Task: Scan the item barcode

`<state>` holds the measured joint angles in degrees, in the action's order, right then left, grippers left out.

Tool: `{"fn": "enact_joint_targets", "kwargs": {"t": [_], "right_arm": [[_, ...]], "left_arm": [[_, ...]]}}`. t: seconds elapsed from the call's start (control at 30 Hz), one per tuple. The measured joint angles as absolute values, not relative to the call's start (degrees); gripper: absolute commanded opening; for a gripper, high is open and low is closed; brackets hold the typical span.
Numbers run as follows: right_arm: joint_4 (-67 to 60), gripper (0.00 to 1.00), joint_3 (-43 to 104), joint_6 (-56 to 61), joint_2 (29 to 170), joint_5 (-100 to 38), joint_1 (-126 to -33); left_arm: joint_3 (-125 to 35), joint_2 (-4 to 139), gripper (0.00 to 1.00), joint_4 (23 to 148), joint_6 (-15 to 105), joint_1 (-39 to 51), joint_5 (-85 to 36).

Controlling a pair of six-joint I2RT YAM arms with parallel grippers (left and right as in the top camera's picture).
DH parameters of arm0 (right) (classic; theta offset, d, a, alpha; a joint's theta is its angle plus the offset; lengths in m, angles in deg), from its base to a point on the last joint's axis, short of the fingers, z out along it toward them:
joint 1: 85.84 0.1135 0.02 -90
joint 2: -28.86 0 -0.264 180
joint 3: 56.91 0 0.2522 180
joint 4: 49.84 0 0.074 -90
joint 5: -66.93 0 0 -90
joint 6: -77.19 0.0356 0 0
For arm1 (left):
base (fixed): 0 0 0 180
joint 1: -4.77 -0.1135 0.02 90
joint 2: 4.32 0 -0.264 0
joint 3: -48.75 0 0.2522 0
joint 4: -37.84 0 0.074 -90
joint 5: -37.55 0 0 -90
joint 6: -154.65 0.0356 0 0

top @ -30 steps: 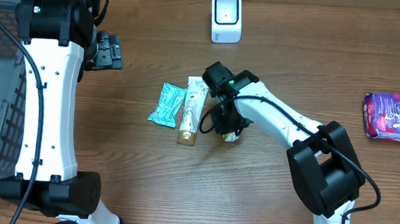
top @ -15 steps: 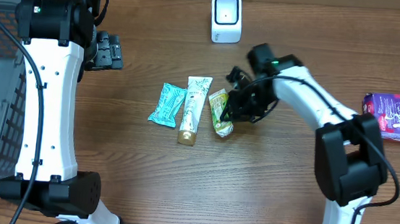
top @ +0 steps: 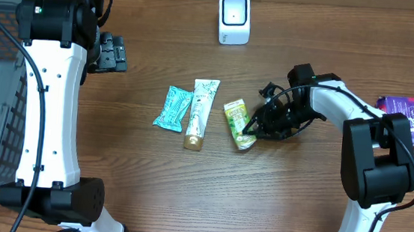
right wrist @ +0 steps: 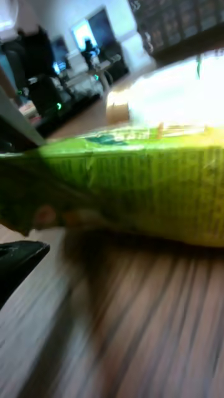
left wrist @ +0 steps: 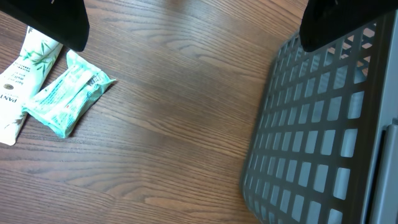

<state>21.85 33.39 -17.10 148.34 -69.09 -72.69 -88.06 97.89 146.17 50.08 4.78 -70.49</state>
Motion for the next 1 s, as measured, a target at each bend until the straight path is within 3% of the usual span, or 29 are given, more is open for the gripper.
{"fn": "enact_joint_targets", "kwargs": {"t": [0.13, 0.27, 0.37, 0.4, 0.43, 0.53, 0.8, 1.0], "right_arm": [[27.21, 0.58, 36.56, -16.73, 148.34, -62.66, -72.73], [32.67, 0.59, 44.78, -16.18, 148.34, -55.34, -72.54], [36.54, 0.47, 52.01, -15.88, 148.32, -50.93, -71.86], [37.17, 0.4, 53.82, -15.57, 148.25, -50.1, -71.4], [37.83, 0.22, 56.01, -14.37, 147.95, -48.83, -70.2], [38.51, 0.04, 56.69, -13.12, 147.62, -47.87, -67.6], [34.99, 0.04, 51.46, -6.74, 147.62, -44.72, -53.89], [33.92, 0.04, 45.65, -0.27, 147.62, -37.86, -50.07]], "left_arm": [[-88.06, 97.89, 1.0, 146.17, 50.08, 4.78, -70.49], [-88.06, 97.89, 1.0, 146.17, 50.08, 4.78, -70.49], [-88.06, 97.89, 0.99, 146.17, 50.08, 4.78, -70.49], [-88.06, 97.89, 1.0, 146.15, 50.08, 4.78, -70.49], [-88.06, 97.89, 1.0, 146.15, 50.08, 4.78, -70.49], [-88.06, 97.89, 1.0, 146.15, 50.08, 4.78, -70.49], [-88.06, 97.89, 1.0, 146.15, 50.08, 4.78, -70.51], [-88.06, 97.89, 1.0, 146.15, 50.08, 4.78, -70.49]]}}
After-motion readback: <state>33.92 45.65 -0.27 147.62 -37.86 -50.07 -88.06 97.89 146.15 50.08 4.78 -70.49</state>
